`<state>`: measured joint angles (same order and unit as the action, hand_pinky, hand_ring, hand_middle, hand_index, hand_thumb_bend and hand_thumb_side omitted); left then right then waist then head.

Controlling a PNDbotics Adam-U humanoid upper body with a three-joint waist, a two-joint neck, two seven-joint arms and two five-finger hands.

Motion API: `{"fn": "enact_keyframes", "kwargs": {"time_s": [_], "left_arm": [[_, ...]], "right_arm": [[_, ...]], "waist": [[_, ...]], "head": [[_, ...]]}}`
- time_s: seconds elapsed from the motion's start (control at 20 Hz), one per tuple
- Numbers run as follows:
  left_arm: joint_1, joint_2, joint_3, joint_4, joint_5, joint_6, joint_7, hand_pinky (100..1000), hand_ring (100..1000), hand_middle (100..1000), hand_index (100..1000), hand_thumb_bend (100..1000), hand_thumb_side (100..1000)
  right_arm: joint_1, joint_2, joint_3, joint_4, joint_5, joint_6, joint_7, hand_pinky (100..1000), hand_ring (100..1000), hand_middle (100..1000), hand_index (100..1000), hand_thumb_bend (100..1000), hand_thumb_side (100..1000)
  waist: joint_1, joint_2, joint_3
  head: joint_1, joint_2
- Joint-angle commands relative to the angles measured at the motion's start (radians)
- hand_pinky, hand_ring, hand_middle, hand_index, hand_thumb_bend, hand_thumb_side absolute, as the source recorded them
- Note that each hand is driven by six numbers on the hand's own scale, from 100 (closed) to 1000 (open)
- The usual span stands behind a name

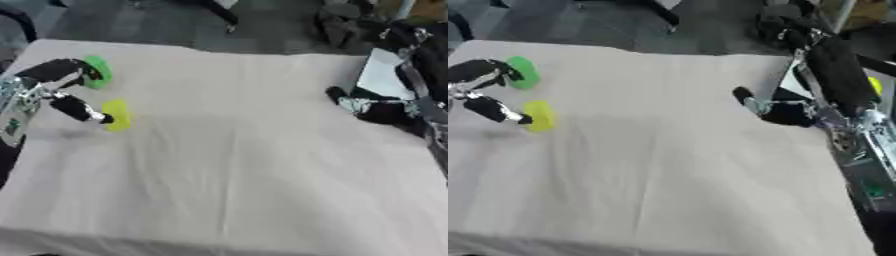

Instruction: Pick up the objects with one hand, pass them to the other hand, and then place them into the box on the other side of the table.

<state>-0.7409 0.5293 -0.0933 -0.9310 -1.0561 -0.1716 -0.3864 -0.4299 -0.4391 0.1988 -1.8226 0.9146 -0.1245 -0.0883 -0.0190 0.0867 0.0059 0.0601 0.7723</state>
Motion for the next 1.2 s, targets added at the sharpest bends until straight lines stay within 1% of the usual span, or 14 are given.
{"fn": "enact_keyframes", "kwargs": {"time_s": [0.05, 0.1, 0.2, 0.3, 0.4, 0.45, 0.55, 0.75, 0.9, 0.95, 1.05, 1.1, 1.15, 1.2], "left_arm": [[-0.039, -0.015, 0.014, 0.069, -0.059, -0.003, 0.027, 760, 697, 742, 837, 672, 450], [-0.044, -0.023, 0.015, 0.084, -0.068, -0.005, 0.033, 759, 696, 741, 836, 668, 446], [-0.049, -0.035, 0.015, 0.103, -0.088, -0.006, 0.042, 752, 683, 729, 824, 603, 420], [-0.048, -0.042, 0.016, 0.115, -0.101, -0.001, 0.055, 731, 643, 691, 793, 446, 326], [-0.044, -0.047, 0.021, 0.121, -0.096, 0.01, 0.072, 678, 562, 600, 727, 279, 208], [-0.042, -0.047, 0.025, 0.119, -0.082, 0.016, 0.08, 648, 512, 540, 670, 203, 128], [-0.038, -0.041, 0.028, 0.092, -0.036, 0.022, 0.093, 614, 466, 485, 607, 139, 100], [-0.033, -0.007, 0.025, -0.048, 0.094, 0.012, 0.076, 598, 431, 445, 557, 100, 100], [-0.017, 0.007, 0.002, -0.183, 0.321, 0.015, 0.043, 578, 401, 412, 527, 100, 105], [-0.009, 0.009, -0.016, -0.224, 0.42, 0.021, 0.018, 583, 400, 409, 525, 100, 115], [0.004, 0.002, -0.07, -0.307, 0.66, 0.041, -0.051, 591, 400, 408, 523, 100, 181], [0.008, -0.004, -0.1, -0.347, 0.781, 0.058, -0.086, 597, 398, 395, 518, 557, 117], [0.01, -0.007, -0.13, -0.385, 0.893, 0.08, -0.114, 597, 398, 404, 518, 100, 214], [0.008, -0.015, -0.165, -0.422, 0.99, 0.105, -0.137, 604, 401, 405, 519, 100, 243]], "right_arm": [[-0.006, -0.008, -0.006, -0.019, -0.01, -0.001, 0.004, 728, 671, 631, 876, 493, 340], [-0.004, -0.008, -0.007, -0.019, -0.011, 0.0, 0.003, 727, 671, 630, 877, 493, 341], [-0.001, -0.008, -0.008, -0.017, -0.013, 0.001, 0.002, 727, 670, 629, 878, 492, 343], [0.004, -0.007, -0.01, -0.015, -0.014, 0.003, 0.0, 726, 669, 628, 878, 493, 343], [0.008, -0.008, -0.012, -0.012, -0.016, 0.005, -0.001, 727, 670, 629, 880, 490, 344], [0.009, -0.008, -0.012, -0.011, -0.016, 0.006, -0.002, 728, 671, 629, 880, 487, 347], [0.01, -0.01, -0.013, -0.009, -0.018, 0.008, -0.001, 728, 671, 629, 880, 484, 350], [0.002, -0.011, -0.003, -0.011, -0.025, 0.003, 0.002, 728, 671, 630, 880, 477, 357], [-0.026, -0.009, 0.034, -0.028, -0.037, -0.03, 0.019, 732, 674, 638, 878, 455, 360], [-0.04, -0.009, 0.049, -0.035, -0.041, -0.044, 0.03, 736, 677, 644, 878, 444, 364], [-0.08, -0.006, 0.091, -0.059, -0.046, -0.082, 0.057, 745, 686, 661, 878, 424, 382], [-0.101, -0.002, 0.113, -0.073, -0.048, -0.103, 0.072, 751, 692, 673, 876, 639, 588], [-0.12, 0.002, 0.132, -0.086, -0.049, -0.125, 0.089, 751, 692, 673, 876, 415, 394], [-0.142, 0.009, 0.153, -0.102, -0.048, -0.146, 0.106, 762, 704, 692, 878, 408, 412]], "waist": [[0.003, -0.015, -0.006], [0.003, -0.014, -0.01], [0.004, -0.012, -0.015], [0.005, -0.011, -0.018], [0.005, -0.011, -0.02], [0.005, -0.011, -0.02], [0.006, -0.011, -0.02], [0.008, -0.013, -0.015], [0.01, -0.014, -0.009], [0.011, -0.014, -0.008], [0.012, -0.015, -0.007], [0.011, -0.016, -0.007], [0.011, -0.016, -0.007], [0.011, -0.017, -0.008]], "head": [[0.003, -0.002], [0.003, -0.002], [0.004, -0.002], [0.006, -0.002], [0.006, -0.002], [0.005, -0.002], [0.003, -0.002], [-0.002, -0.002], [-0.011, -0.002], [-0.014, -0.002], [-0.02, -0.002], [-0.022, -0.002], [-0.025, -0.002], [-0.026, -0.002]]}}
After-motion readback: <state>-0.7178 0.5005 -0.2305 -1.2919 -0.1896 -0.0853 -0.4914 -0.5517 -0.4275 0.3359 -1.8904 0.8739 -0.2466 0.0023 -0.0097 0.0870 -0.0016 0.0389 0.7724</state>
